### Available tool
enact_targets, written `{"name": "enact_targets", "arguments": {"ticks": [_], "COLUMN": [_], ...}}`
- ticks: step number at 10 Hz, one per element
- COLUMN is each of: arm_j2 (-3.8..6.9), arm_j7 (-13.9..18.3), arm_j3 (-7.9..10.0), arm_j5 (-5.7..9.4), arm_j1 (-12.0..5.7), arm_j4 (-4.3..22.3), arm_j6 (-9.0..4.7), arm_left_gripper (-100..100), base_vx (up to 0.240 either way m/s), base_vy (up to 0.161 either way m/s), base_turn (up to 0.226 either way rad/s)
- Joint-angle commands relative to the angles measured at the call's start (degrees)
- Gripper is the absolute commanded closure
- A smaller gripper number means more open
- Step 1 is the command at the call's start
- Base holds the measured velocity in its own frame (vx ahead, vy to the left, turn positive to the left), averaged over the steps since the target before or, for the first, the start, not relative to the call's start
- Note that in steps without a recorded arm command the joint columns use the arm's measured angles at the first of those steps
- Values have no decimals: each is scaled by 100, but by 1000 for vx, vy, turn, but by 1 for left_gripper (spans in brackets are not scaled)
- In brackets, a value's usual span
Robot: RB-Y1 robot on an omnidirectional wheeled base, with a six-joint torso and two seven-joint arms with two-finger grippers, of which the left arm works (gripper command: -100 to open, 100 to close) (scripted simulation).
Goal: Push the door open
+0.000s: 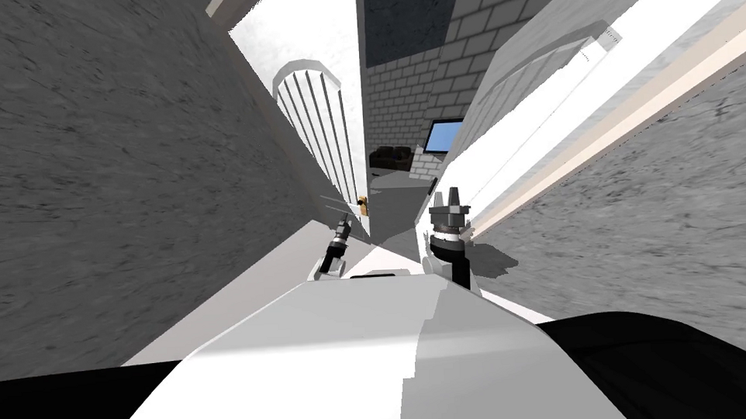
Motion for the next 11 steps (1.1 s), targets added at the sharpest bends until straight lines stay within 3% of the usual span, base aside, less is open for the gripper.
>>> {"name": "enact_targets", "arguments": {"ticks": [1,11], "arm_j2": [34,101], "arm_j7": [51,215], "arm_j3": [-103,-490], "arm_j5": [16,66], "arm_j1": [-149,-779], "arm_j4": [274,1532], "arm_j6": [93,307], "arm_left_gripper": [-100,-100], "base_vx": [121,100], "base_vy": [119,105], "base_turn": [-131,-87]}}
